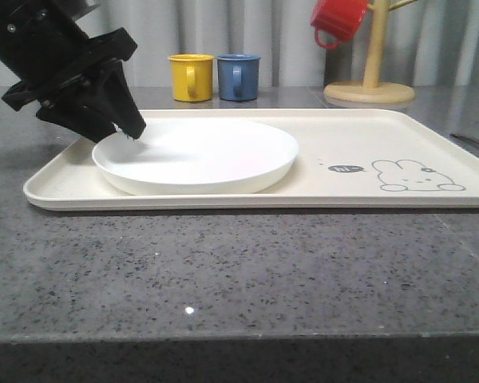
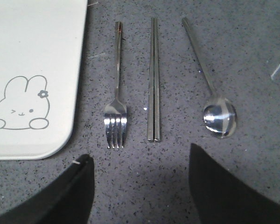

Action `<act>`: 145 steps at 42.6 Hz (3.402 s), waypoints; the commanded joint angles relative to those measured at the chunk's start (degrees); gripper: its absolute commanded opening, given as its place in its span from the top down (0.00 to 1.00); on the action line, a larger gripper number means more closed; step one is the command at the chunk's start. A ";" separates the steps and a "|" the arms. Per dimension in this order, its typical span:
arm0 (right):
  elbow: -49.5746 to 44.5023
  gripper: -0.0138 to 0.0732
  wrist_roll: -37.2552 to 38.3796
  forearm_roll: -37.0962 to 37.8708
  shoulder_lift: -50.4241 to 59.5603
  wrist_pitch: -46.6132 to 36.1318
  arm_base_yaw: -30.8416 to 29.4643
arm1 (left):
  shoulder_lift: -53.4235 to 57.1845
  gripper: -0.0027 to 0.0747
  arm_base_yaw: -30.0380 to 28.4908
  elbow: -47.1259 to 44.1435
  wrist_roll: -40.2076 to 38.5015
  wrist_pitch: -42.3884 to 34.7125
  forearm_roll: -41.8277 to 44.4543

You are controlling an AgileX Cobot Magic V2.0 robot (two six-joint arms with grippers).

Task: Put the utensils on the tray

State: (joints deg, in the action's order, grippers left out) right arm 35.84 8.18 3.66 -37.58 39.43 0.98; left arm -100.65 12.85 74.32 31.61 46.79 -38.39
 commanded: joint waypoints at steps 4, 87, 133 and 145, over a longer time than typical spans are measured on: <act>1.43 0.30 -0.39 0.92 -0.28 -3.59 -0.28 | 6.67 0.34 -0.03 2.05 -0.67 1.31 0.52; 31.86 0.31 -7.43 -6.17 -40.10 18.68 -0.22 | 51.57 0.34 26.83 -19.65 -26.14 0.37 36.32; 41.72 0.65 -7.43 -7.11 -57.51 18.85 -0.22 | 51.57 0.34 26.83 -19.65 -26.14 0.37 36.32; 41.72 0.77 -7.37 -7.11 -58.42 18.91 -0.22 | 51.57 0.34 26.83 -19.65 -26.14 0.37 36.32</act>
State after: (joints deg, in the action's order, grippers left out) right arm 75.88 1.22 -3.36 -97.88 58.92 0.98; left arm -49.30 39.36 53.16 6.11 50.94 -1.38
